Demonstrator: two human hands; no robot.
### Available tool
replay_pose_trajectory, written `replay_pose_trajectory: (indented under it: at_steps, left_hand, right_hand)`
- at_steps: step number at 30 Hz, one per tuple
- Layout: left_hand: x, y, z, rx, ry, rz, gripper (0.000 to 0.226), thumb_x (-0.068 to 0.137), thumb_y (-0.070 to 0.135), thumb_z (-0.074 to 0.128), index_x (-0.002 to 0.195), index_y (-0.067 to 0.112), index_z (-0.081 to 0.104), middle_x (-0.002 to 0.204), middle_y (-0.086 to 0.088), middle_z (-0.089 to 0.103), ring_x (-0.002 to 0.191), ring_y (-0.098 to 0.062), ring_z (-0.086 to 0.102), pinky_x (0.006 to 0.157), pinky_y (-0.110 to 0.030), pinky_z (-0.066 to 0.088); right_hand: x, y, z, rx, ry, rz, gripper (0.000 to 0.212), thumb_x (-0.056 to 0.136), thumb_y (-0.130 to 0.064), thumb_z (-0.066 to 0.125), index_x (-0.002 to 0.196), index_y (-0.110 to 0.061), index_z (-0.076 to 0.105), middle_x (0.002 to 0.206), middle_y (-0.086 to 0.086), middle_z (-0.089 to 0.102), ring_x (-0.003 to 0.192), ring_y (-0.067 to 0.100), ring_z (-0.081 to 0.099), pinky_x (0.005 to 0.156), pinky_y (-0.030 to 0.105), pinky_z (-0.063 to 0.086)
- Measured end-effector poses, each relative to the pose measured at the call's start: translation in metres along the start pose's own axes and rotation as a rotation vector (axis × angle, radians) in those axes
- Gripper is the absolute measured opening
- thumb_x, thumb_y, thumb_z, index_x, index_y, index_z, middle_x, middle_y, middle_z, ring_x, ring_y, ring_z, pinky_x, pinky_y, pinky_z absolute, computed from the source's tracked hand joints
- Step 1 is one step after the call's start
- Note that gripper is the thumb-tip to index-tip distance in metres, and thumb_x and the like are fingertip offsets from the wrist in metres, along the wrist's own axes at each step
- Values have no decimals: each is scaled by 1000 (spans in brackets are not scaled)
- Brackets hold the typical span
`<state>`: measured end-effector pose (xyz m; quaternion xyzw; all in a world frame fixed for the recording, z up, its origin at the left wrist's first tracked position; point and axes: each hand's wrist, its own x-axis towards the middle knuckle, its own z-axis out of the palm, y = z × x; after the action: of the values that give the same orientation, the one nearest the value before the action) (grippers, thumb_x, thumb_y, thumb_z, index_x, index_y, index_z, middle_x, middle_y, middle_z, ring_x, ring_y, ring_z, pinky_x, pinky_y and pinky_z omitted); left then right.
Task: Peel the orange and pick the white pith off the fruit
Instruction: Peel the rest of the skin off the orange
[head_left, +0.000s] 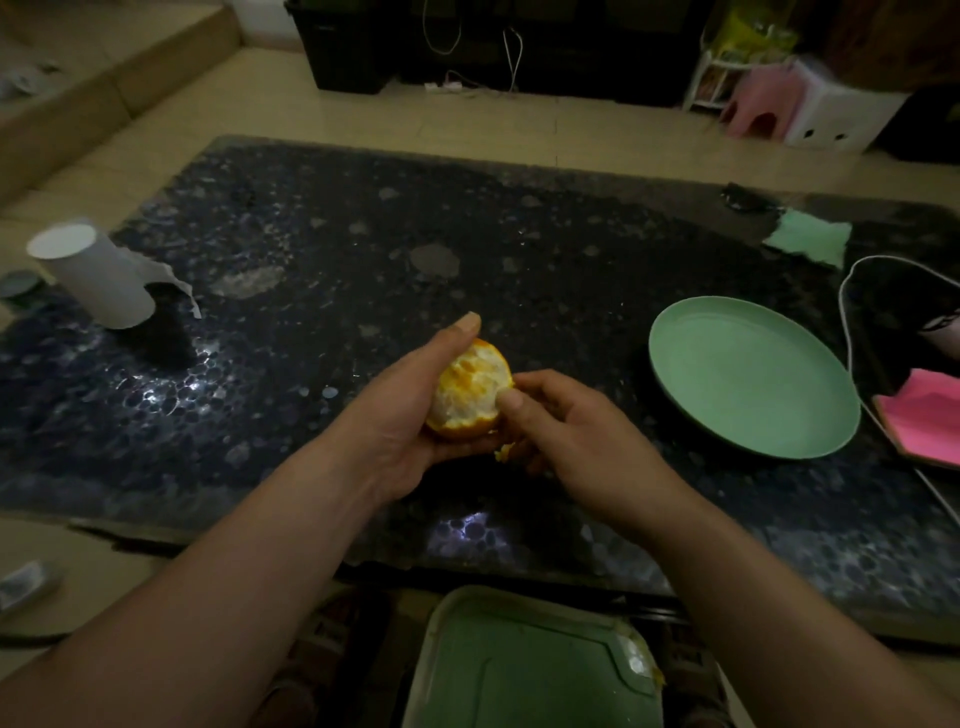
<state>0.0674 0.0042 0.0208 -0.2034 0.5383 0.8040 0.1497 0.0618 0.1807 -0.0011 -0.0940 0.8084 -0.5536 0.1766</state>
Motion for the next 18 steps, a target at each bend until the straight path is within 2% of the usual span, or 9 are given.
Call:
replay_pose_trajectory:
  at_steps: [3,5,10,13,15,18]
  left_hand:
    - [-1,2,1,16,18,24,54,90,51,74,125,11,69,100,-10,79,81,-23,78,67,-41,65]
    - [-2,2,1,24,27,38,50,91,49,75,122,10,69,99,-10,79,79,-22,78,62,-37,62]
    - [0,-10,8,89,78,172,26,93,39,75,102,15,69,87,-7,73,71,-17,72,54,-31,56]
    - [0,-16,14,102,128,247,22,93,33,77,101,13,70,79,-3,74,67,-14,71,52,-28,54]
    - [1,-16,13,109,144,251,23,93,34,77,100,13,70,79,-3,74,67,-14,71,53,-28,55]
    - [0,-12,10,79,124,223,25,93,35,77,103,13,70,80,-3,74,70,-15,72,55,-28,56]
  right_hand:
    - [-2,-3,-1,-25,-47,-36,27,107,-41,56,129,-29,66,97,-3,77,82,14,75,74,35,60]
    - [-3,-4,0,-86,-43,-55,24,108,-40,53,127,-30,65,95,-5,77,81,12,75,76,39,62]
    - [-4,-8,7,-161,64,-46,30,92,-51,55,113,-32,66,86,-6,75,75,10,73,74,48,62]
    - [-2,-5,13,-165,144,-51,14,97,-36,57,107,-31,66,84,-5,74,74,11,72,72,48,61]
    - [-1,-2,16,-115,149,-25,13,98,-28,55,104,-31,66,84,-3,74,75,13,72,73,50,60]
    - [-2,1,20,28,118,16,20,96,-35,50,107,-34,67,87,-1,75,77,17,71,75,53,58]
